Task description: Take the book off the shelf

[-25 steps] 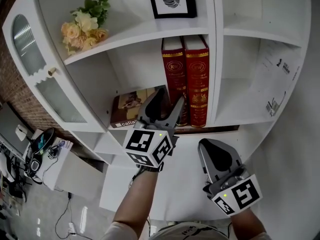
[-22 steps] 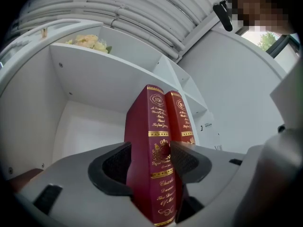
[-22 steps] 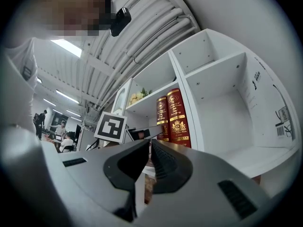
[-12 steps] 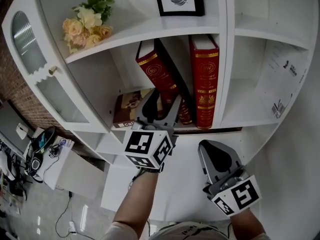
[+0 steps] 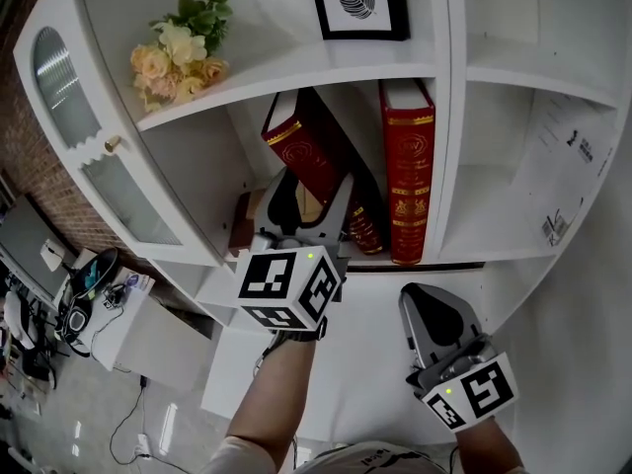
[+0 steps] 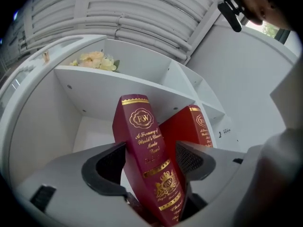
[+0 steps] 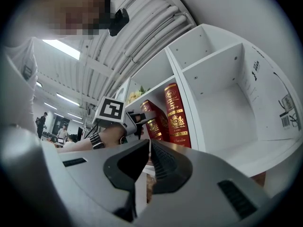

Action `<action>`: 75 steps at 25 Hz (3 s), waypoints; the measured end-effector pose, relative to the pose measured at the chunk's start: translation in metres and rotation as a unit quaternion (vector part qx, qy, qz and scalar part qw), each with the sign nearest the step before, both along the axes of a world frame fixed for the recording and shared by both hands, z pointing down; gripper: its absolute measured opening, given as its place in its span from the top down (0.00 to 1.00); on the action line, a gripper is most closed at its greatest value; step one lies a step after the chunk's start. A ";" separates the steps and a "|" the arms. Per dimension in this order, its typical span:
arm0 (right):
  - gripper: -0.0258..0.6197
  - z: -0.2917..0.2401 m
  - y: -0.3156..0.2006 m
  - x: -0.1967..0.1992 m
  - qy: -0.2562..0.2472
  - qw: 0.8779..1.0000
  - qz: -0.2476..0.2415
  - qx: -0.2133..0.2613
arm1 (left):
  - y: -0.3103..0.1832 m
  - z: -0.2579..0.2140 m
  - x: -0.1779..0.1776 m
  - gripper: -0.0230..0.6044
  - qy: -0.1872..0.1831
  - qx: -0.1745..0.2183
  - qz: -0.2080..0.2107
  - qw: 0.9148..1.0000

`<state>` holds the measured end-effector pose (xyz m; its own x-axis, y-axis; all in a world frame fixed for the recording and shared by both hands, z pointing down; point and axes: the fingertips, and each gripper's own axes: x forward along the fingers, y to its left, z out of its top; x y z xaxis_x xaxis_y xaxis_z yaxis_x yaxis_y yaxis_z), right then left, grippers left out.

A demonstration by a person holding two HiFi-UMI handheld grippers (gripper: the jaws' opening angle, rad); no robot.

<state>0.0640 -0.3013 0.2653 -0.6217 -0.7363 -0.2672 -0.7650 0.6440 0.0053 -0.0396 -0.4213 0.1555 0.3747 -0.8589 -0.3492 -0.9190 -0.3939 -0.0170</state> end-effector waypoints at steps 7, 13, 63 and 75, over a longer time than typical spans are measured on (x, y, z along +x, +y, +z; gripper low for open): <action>0.93 0.003 -0.002 0.004 -0.003 1.000 -0.010 -0.002 | -0.019 0.000 -0.006 0.45 -0.001 -0.033 -0.050 0.998; 0.93 0.006 0.000 0.015 -0.008 1.000 -0.013 -0.004 | -0.030 0.004 -0.010 0.45 0.024 -0.057 -0.066 0.996; 0.93 0.056 0.013 -0.043 -0.020 0.986 -0.150 -0.064 | 0.133 0.009 -0.038 0.53 0.088 0.033 -0.014 0.995; 0.93 0.069 0.073 -0.086 0.012 0.988 -0.135 -0.070 | 0.205 0.022 -0.080 0.56 0.106 0.032 0.018 0.994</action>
<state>-0.0221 -0.2278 0.3339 -0.8060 -0.5705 -0.1576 -0.5651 0.8210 -0.0816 -0.1193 -0.2166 0.1771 0.3176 -0.8197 -0.4767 -0.8895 -0.4317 0.1496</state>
